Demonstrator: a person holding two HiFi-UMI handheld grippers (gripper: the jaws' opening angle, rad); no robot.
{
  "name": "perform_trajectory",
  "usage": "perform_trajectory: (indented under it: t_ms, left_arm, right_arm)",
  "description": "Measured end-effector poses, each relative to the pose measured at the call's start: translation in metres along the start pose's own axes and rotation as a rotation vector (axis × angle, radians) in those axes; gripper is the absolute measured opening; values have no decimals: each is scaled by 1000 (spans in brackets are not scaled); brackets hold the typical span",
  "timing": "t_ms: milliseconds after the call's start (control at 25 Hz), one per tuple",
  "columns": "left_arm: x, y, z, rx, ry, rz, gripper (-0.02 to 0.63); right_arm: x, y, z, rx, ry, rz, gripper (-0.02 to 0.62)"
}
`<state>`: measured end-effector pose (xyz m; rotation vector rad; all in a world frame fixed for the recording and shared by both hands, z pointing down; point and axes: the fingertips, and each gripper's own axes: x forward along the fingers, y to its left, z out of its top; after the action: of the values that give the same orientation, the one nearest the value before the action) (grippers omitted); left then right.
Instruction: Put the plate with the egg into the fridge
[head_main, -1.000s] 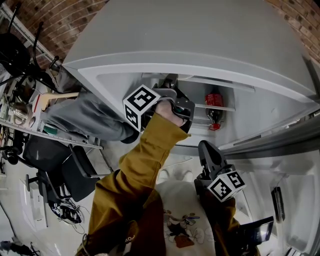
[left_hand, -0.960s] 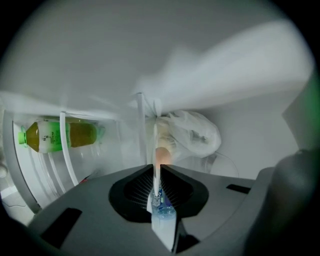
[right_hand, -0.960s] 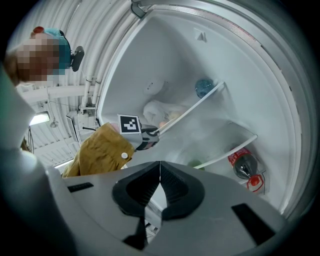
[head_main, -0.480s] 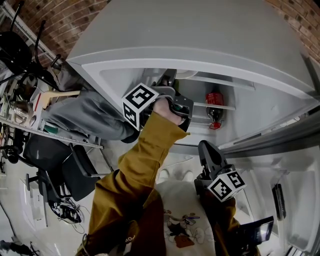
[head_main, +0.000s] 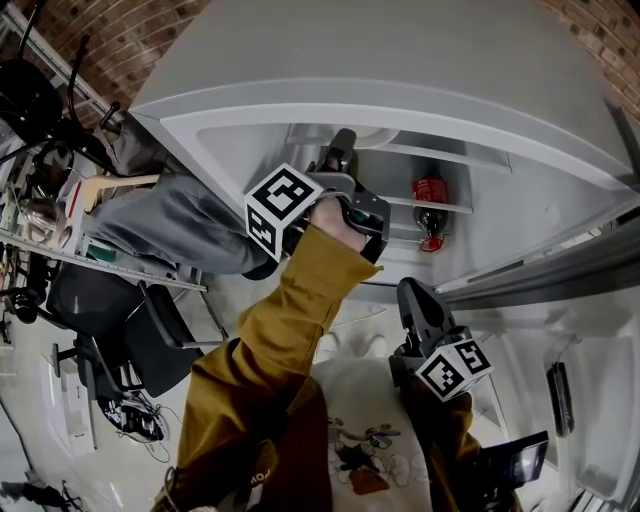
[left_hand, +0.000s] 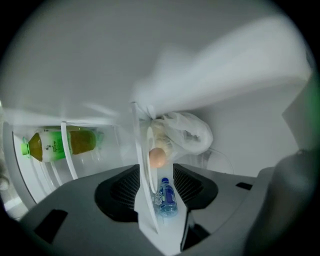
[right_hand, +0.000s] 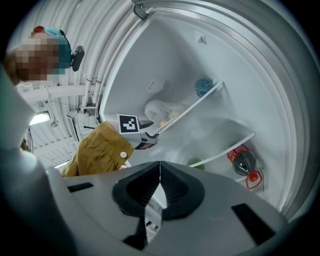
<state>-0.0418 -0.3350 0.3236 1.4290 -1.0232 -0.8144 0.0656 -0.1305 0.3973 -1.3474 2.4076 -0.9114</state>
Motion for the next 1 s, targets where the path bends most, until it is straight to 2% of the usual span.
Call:
perform_trajectory:
  t_ms: [160,640,1000]
  left_arm:
    - [-7,-3,0,29,-17,-13,195]
    - [-24,-2,-13,115,29,-25,193]
    - [-39,-11,-20,196,33,-95,190]
  right_arm:
    - [-2,3,-1,-6,-1,5,6]
    - [0,11,1,-33,-11,10,6]
    - [0,8,5,-49,-27,-4,6]
